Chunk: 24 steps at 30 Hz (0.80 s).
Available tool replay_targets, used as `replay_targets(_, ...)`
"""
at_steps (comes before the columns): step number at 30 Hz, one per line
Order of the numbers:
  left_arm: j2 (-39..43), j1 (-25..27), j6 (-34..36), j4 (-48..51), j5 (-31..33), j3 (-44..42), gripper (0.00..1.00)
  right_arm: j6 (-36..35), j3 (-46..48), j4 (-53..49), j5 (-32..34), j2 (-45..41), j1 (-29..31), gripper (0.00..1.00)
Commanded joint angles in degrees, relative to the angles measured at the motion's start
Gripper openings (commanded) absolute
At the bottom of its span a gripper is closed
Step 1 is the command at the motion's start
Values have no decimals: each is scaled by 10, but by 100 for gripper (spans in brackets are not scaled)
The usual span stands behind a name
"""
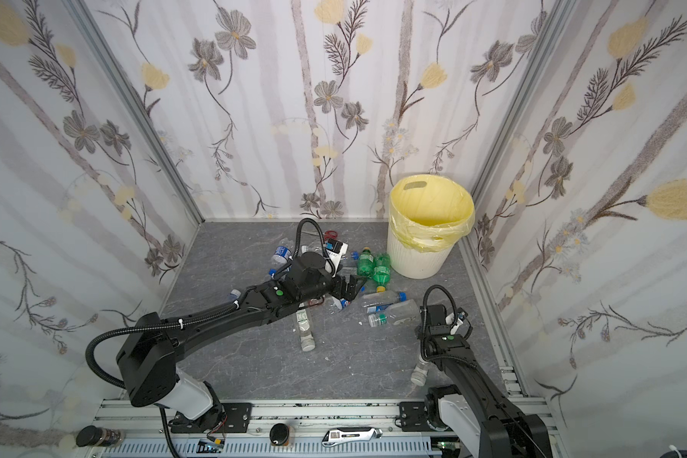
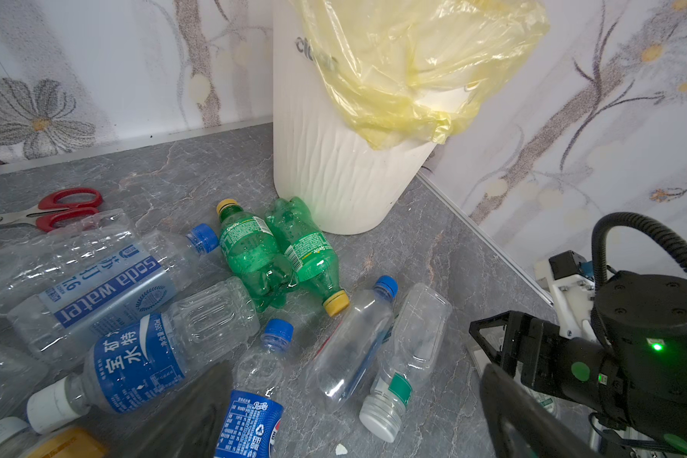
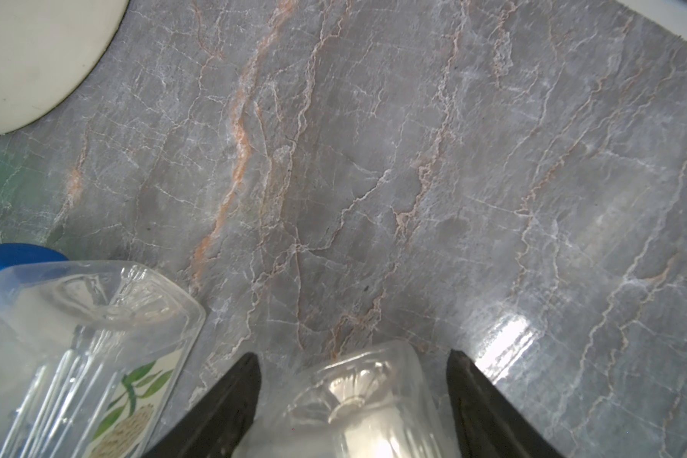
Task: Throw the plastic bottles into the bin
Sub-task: 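Close the right gripper on the clear plastic box and lift it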
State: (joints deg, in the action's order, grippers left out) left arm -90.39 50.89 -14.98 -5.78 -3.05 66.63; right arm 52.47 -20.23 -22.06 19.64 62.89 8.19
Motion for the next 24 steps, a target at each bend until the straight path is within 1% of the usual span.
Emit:
replay_targets(1, -1, 0, 0, -9, 4, -2, 100, 13, 3, 28, 1, 3, 0, 69)
replay_targets(8, -1, 0, 0, -9, 6, -2, 100, 22, -2, 32, 15, 3, -1, 65)
replay_targets(13, 0, 0, 0, -9, 8, -3, 100, 11, -20, 38, 27, 12, -17, 61)
replay_targets(24, -7, 0, 5, -9, 8, 1, 100, -34, -87, 75, 10, 110, -74, 63)
